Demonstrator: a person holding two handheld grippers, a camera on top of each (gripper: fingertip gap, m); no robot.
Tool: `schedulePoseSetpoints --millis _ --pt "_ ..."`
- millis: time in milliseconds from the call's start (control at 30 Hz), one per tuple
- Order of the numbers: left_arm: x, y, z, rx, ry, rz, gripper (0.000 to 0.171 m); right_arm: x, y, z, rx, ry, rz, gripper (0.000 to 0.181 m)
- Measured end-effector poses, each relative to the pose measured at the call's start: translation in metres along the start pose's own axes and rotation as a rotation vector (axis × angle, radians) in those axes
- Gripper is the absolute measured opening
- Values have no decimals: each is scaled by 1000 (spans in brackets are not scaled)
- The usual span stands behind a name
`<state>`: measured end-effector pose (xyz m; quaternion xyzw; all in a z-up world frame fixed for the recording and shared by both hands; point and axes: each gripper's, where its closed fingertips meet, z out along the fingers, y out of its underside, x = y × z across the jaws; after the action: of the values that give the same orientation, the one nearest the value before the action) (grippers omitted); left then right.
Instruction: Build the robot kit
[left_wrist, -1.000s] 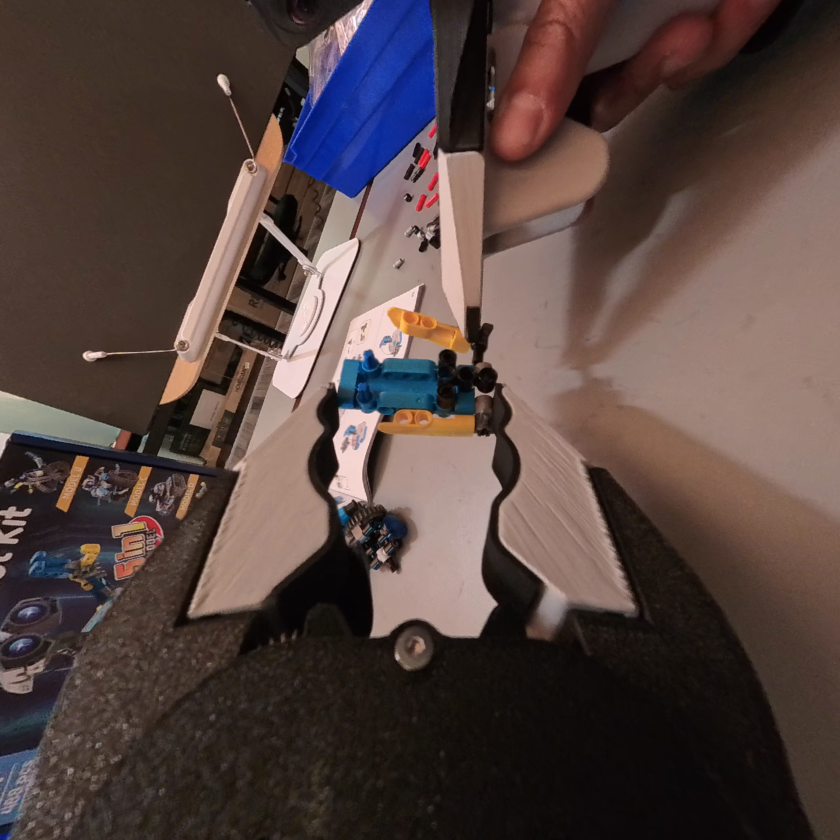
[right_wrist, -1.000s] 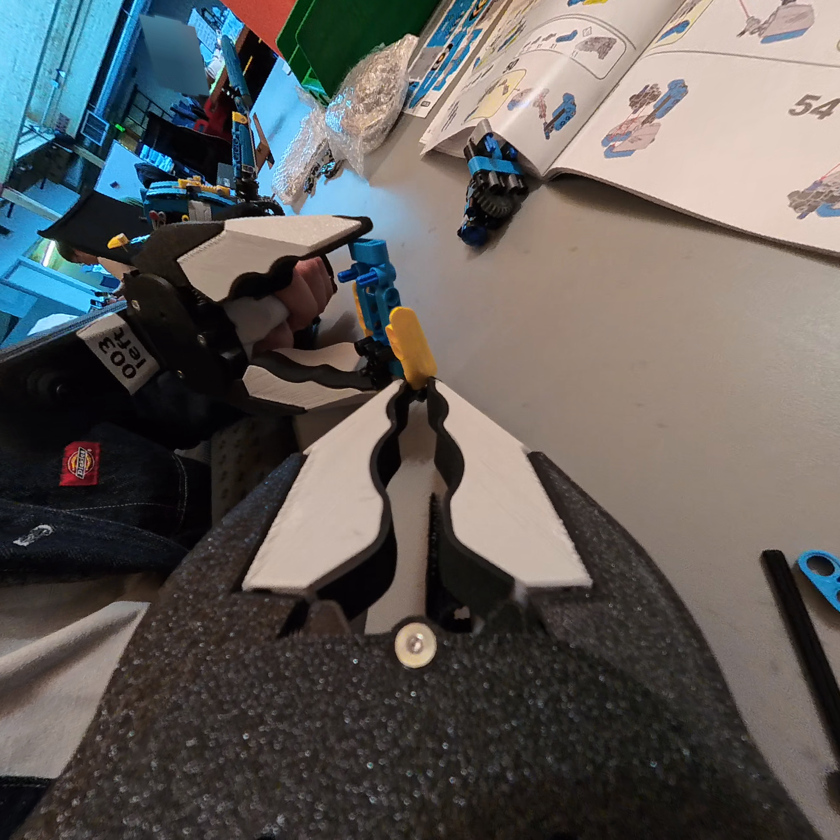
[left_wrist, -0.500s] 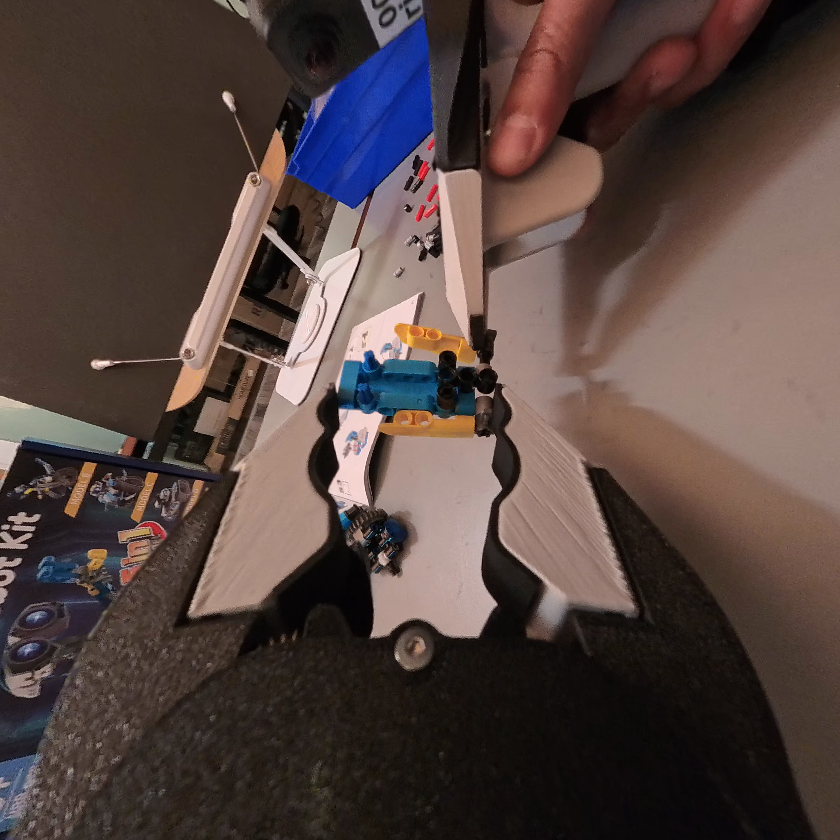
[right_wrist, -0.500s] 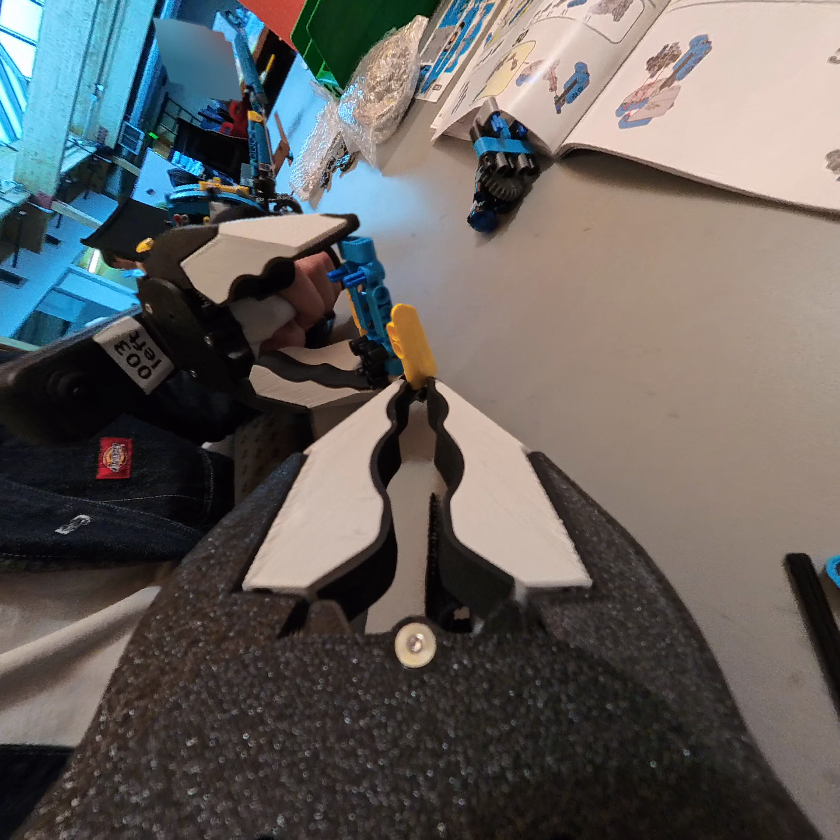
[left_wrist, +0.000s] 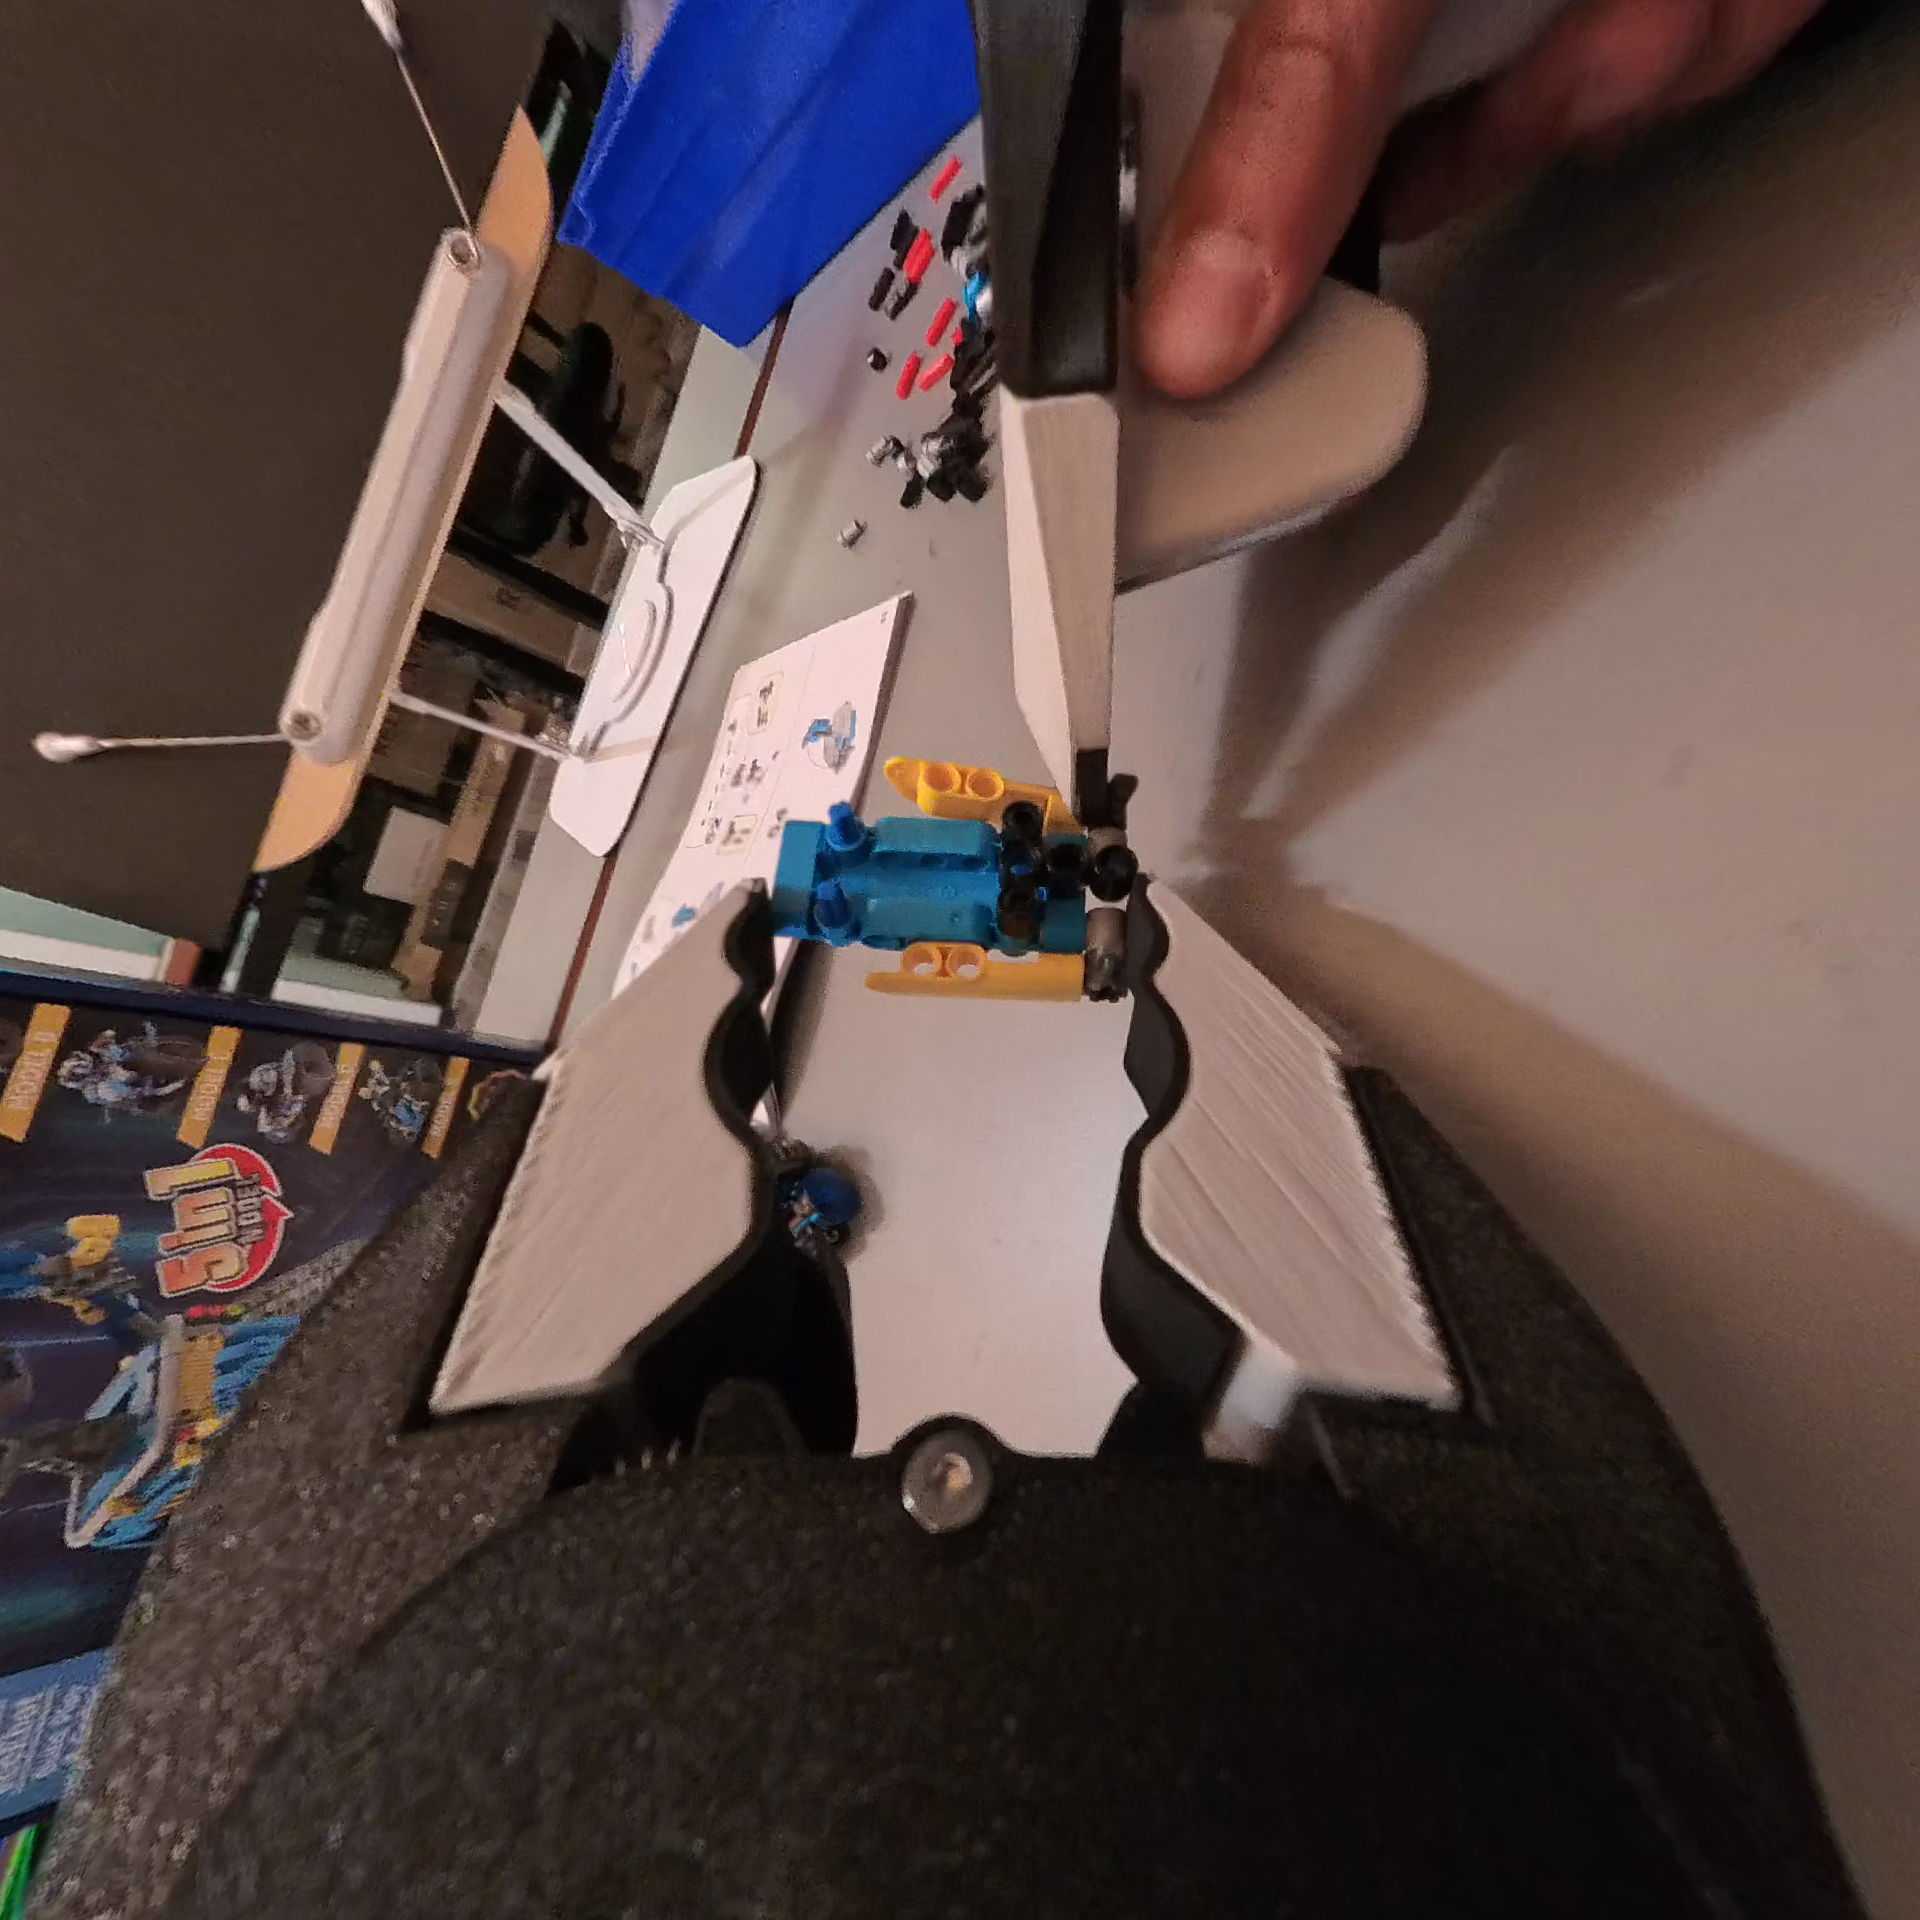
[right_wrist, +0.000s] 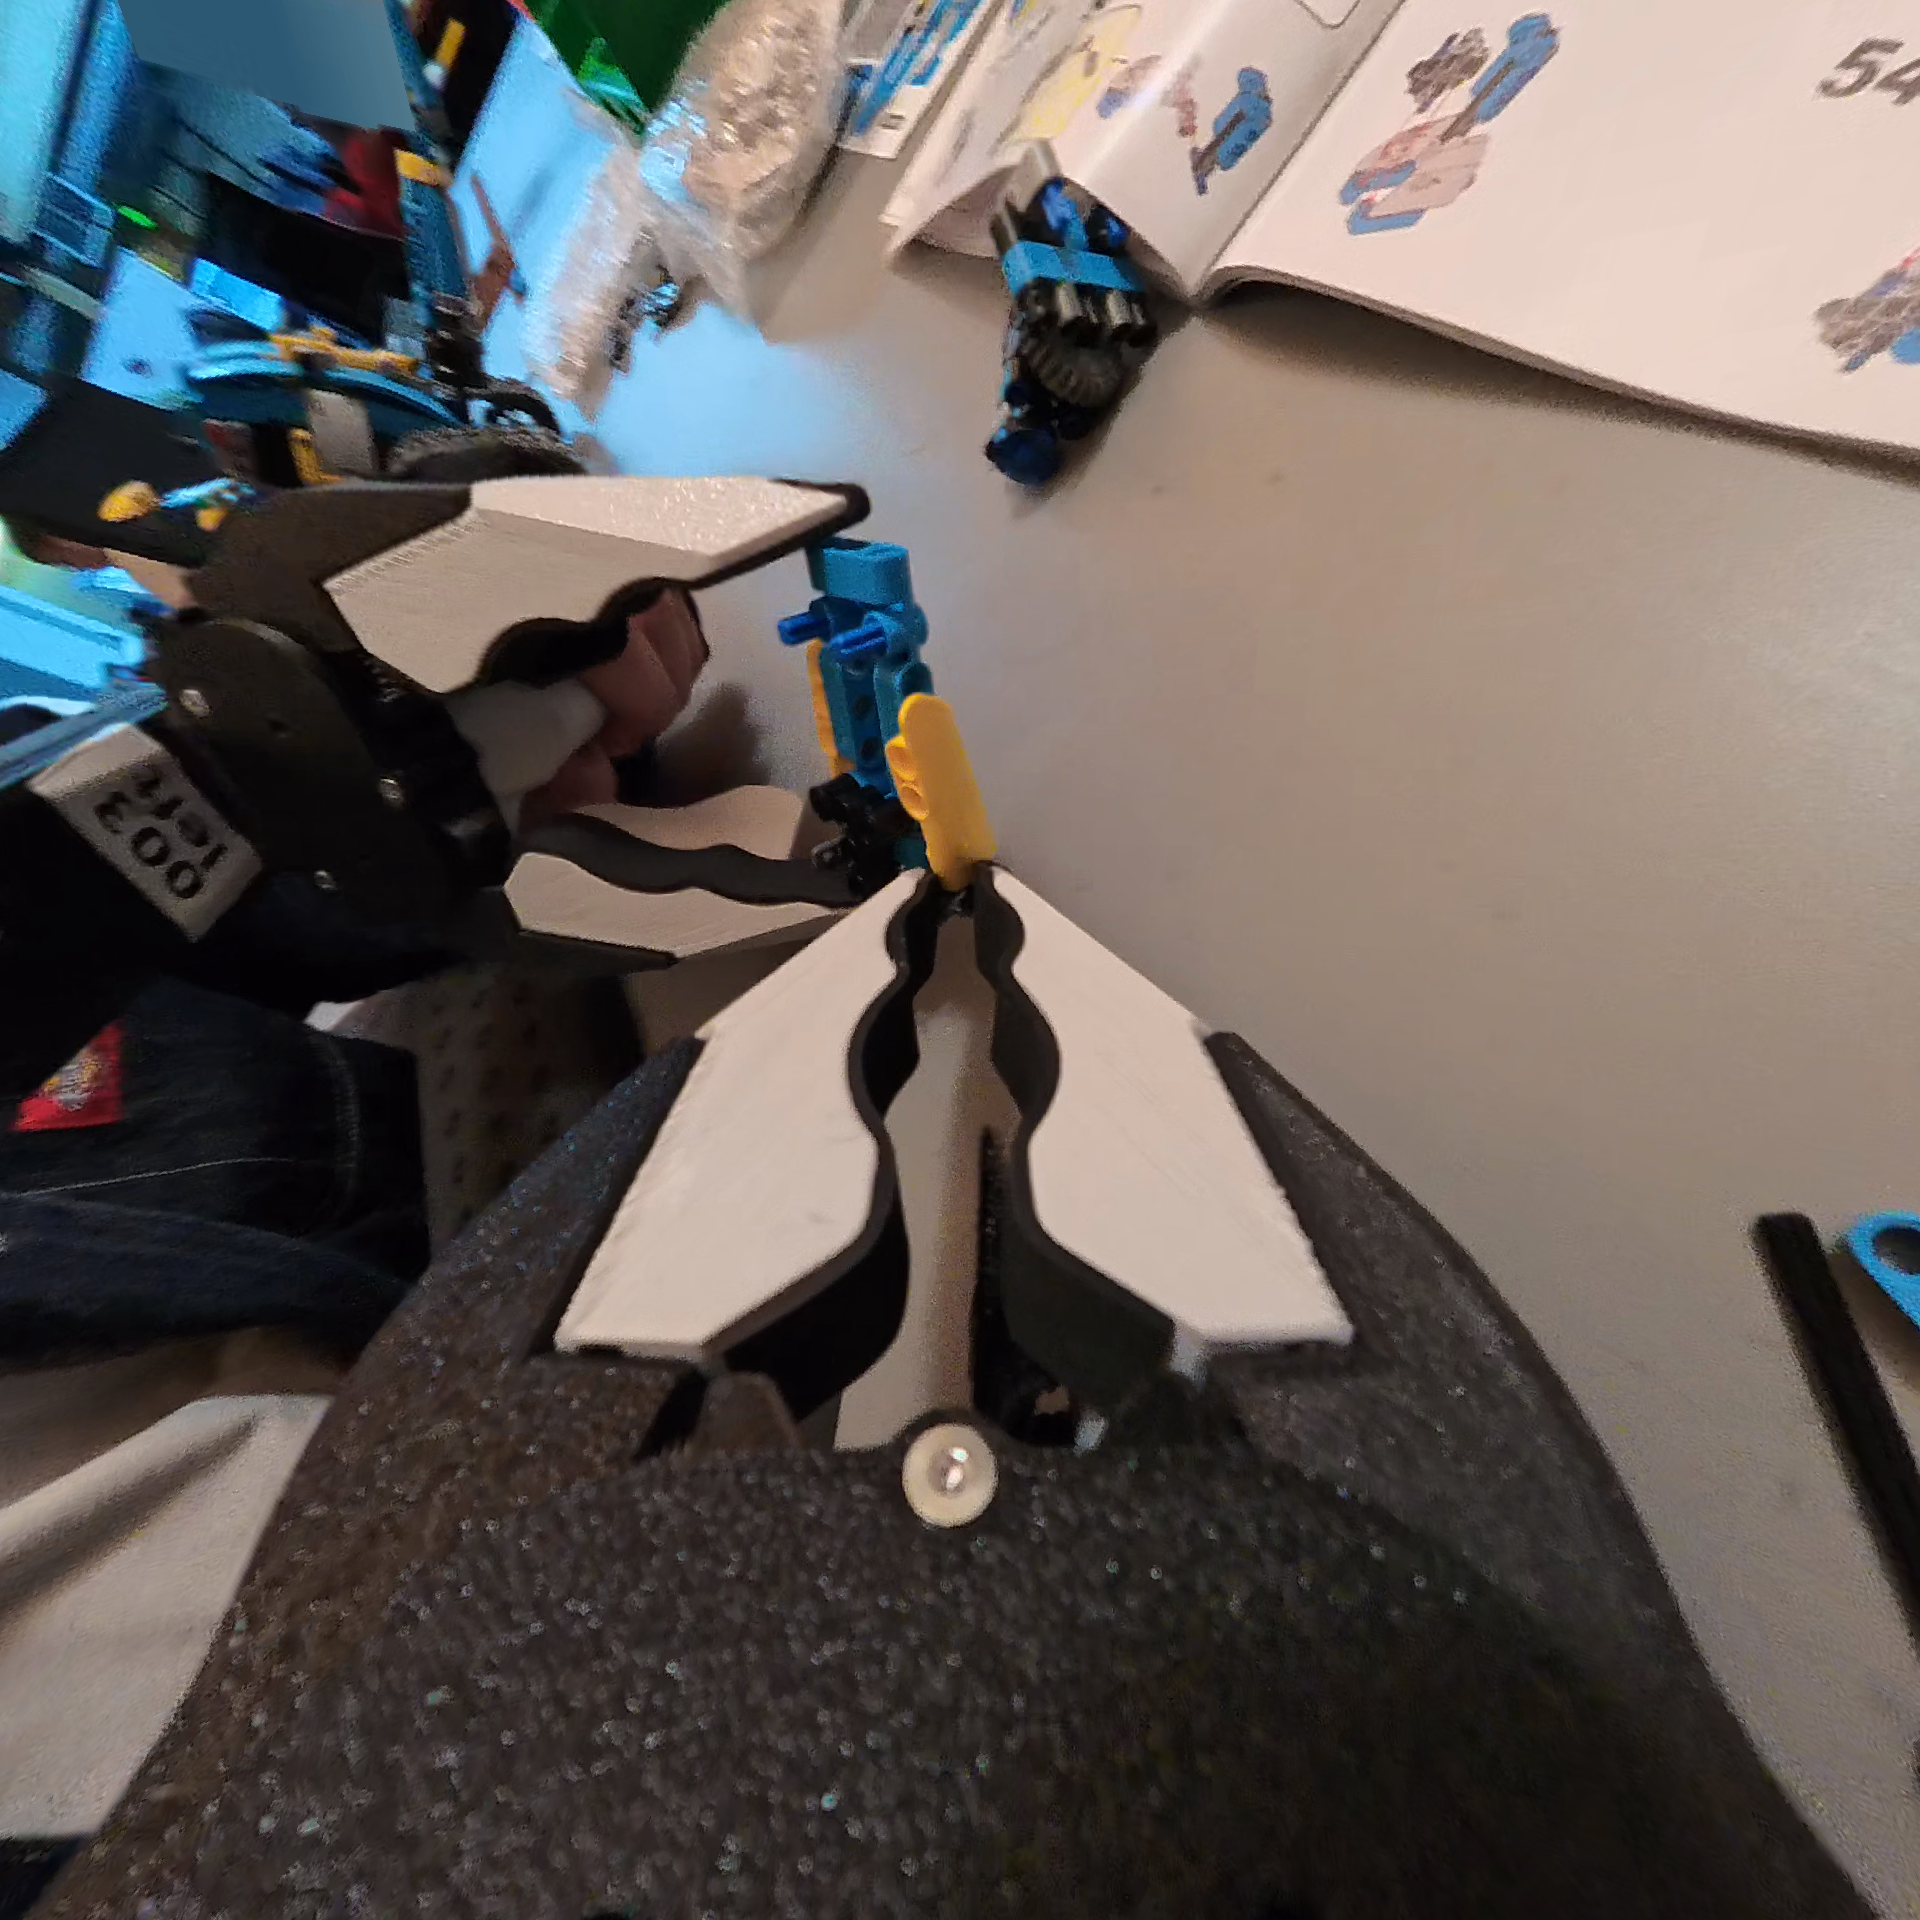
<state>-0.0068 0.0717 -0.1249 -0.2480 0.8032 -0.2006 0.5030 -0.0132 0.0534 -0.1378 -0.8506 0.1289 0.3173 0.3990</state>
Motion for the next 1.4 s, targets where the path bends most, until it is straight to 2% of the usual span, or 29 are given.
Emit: schedulePoseSetpoints --millis 133,267,400,500,600,700,733,767,833,933,1067,1100,1400 --pt "1 5 6 -56 0 -31 68 6 0 2 12 31 57 6" --pt "-2 5 7 -53 -12 -33 68 9 -4 2 44 -1 134 8" --pt "-14 4 3 -20 -25 -116 68 0 -43 -34 259 -46 11 20" --pt "-31 -1 -2 58 25 -405 68 -15 -59 -46 363 38 -261 45" --pt "-51 -4 -6 140 113 -806 69 -18 -60 -33 334 333 -579 74" --pt "-63 -12 -12 235 189 -1101 69 -32 -66 -27 353 618 -876 73" --pt "-65 -16 -14 265 211 -1158 68 -37 -70 -26 371 683 -955 66" --pt "-64 -20 -16 283 235 -1192 68 -42 -70 -22 360 704 -1002 67" --pt "-64 -21 -17 295 257 -1214 69 -52 -74 -22 400 707 -1018 65" --pt "-64 -22 -19 310 280 -1247 68 -52 -71 -16 385 633 -945 62" --pt "-62 -23 -20 308 300 -1259 68 -54 -73 -17 396 648 -960 52" --pt "-60 -23 -20 305 308 -1266 68 -52 -75 -19 398 671 -960 43" --pt "-59 -21 -18 293 312 -1278 68 -48 -72 -18 334 671 -951 39"
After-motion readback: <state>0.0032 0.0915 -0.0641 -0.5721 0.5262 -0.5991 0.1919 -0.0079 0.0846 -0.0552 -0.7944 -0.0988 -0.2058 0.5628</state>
